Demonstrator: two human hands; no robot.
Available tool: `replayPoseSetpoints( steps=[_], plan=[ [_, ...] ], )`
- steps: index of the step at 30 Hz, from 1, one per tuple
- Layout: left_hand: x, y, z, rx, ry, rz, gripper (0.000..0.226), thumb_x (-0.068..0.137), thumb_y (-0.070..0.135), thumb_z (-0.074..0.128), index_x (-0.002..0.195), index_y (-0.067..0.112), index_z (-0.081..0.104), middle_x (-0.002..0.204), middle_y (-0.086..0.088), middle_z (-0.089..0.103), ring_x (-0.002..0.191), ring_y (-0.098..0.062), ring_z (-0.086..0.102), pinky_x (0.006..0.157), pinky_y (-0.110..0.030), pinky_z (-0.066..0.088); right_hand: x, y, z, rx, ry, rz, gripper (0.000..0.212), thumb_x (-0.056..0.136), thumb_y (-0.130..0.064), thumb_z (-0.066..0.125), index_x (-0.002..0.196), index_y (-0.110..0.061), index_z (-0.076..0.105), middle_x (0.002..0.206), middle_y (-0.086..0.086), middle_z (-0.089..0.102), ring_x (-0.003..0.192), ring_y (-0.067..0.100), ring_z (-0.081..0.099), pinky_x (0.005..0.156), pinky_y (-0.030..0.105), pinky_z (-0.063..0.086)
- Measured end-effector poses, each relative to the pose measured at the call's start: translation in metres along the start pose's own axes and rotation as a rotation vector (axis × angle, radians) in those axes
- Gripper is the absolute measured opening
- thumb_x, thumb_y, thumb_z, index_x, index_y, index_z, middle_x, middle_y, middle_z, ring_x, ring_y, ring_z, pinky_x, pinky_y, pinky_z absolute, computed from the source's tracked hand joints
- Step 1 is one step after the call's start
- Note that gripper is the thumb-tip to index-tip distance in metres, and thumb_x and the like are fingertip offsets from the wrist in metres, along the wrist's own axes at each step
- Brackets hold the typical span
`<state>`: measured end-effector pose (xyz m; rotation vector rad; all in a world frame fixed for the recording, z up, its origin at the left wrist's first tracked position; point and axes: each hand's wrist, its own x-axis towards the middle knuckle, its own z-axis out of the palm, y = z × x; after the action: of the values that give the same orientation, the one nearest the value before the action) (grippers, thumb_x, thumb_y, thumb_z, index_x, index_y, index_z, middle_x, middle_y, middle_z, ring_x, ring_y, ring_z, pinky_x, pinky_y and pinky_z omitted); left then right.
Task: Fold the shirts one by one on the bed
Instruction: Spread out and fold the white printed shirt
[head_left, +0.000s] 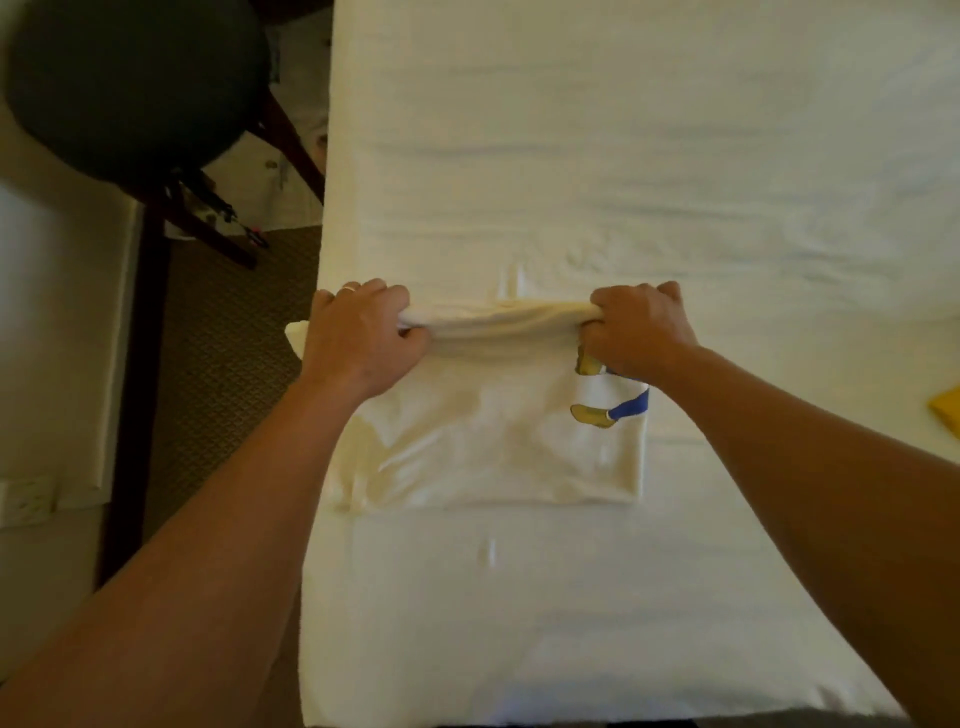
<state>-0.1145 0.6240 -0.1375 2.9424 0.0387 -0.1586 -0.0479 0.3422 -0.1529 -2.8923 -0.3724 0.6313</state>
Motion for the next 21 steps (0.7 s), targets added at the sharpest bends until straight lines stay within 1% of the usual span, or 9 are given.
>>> replayPoseSetpoints(
  steps=[1,3,6,9,12,14,16,18,21],
  plan=[
    [-0.001,0.005,-0.016,-0.011,0.064,0.01,0.026,0.081,0.045,0.047,0.072,0.021,0.042,0.074,0.004,0.041,0.08,-0.033,0.053,0.073,-0.04,0.026,-0.002,0.001,-0.018,0.048,0.068,0.002,0.012,0.084,-0.021,0.049,0.073,-0.018,0.05,0.067,0.001,0.053,0.069,0.027,0.052,0.081,0.037,0.028],
    [-0.004,0.017,-0.044,-0.002,0.191,0.024,0.027,0.08,0.046,0.045,0.072,0.02,0.041,0.073,0.003,0.041,0.075,-0.031,0.051,0.07,-0.039,0.027,-0.008,0.002,-0.047,0.113,0.26,-0.046,0.013,0.081,-0.024,0.047,0.076,-0.013,0.051,0.063,0.001,0.048,0.063,0.03,0.044,0.072,0.036,0.03],
    [-0.018,0.034,-0.071,0.031,0.335,-0.001,0.03,0.083,0.046,0.049,0.077,0.016,0.048,0.076,-0.003,0.048,0.073,-0.029,0.05,0.072,-0.042,0.037,-0.02,0.008,-0.074,0.174,0.551,-0.245,0.013,0.074,-0.024,0.043,0.074,-0.012,0.048,0.063,0.002,0.046,0.055,0.031,0.037,0.065,0.035,0.025],
    [-0.043,0.048,-0.063,0.09,0.335,-0.056,0.026,0.082,0.035,0.065,0.087,0.012,0.055,0.086,-0.008,0.055,0.079,-0.032,0.053,0.077,-0.046,0.039,-0.035,0.024,-0.066,0.144,0.626,-0.361,0.014,0.075,-0.025,0.042,0.075,-0.012,0.047,0.066,0.003,0.046,0.055,0.026,0.035,0.063,0.035,0.026],
    [-0.081,0.063,-0.025,0.136,0.23,-0.075,0.021,0.077,0.021,0.074,0.087,0.014,0.057,0.087,-0.008,0.056,0.08,-0.034,0.056,0.074,-0.043,0.032,-0.059,0.046,-0.026,0.059,0.549,-0.381,0.018,0.077,-0.026,0.046,0.08,-0.01,0.052,0.074,0.009,0.054,0.059,0.03,0.045,0.061,0.034,0.028],
    [-0.113,0.073,0.01,0.196,0.153,-0.04,0.021,0.074,0.014,0.075,0.084,0.017,0.057,0.082,-0.006,0.053,0.074,-0.032,0.055,0.07,-0.04,0.027,-0.082,0.063,0.012,0.006,0.442,-0.379,0.013,0.076,-0.018,0.057,0.086,-0.01,0.054,0.082,0.013,0.057,0.067,0.036,0.056,0.059,0.037,0.037],
    [-0.145,0.08,0.047,0.261,0.051,0.009,0.023,0.072,0.006,0.075,0.081,0.017,0.058,0.078,-0.005,0.053,0.07,-0.031,0.054,0.068,-0.039,0.026,-0.107,0.078,0.051,-0.021,0.311,-0.358,0.022,0.073,-0.006,0.067,0.09,-0.01,0.053,0.088,0.014,0.056,0.071,0.038,0.057,0.058,0.04,0.044],
    [-0.175,0.084,0.079,0.288,-0.057,0.061,0.026,0.067,0.001,0.076,0.08,0.016,0.06,0.075,-0.006,0.054,0.069,-0.032,0.055,0.066,-0.039,0.032,-0.133,0.091,0.086,-0.056,0.168,-0.349,0.034,0.068,0.001,0.073,0.091,-0.011,0.052,0.09,0.014,0.055,0.071,0.037,0.056,0.055,0.041,0.048],
    [-0.207,0.087,0.108,0.294,-0.25,0.101,0.031,0.061,-0.001,0.079,0.082,0.014,0.063,0.075,-0.009,0.056,0.067,-0.034,0.059,0.058,-0.038,0.043,-0.167,0.1,0.119,-0.153,-0.045,-0.368,0.039,0.065,-0.003,0.082,0.093,-0.013,0.058,0.091,0.011,0.056,0.074,0.033,0.059,0.058,0.041,0.052]
  ],
)
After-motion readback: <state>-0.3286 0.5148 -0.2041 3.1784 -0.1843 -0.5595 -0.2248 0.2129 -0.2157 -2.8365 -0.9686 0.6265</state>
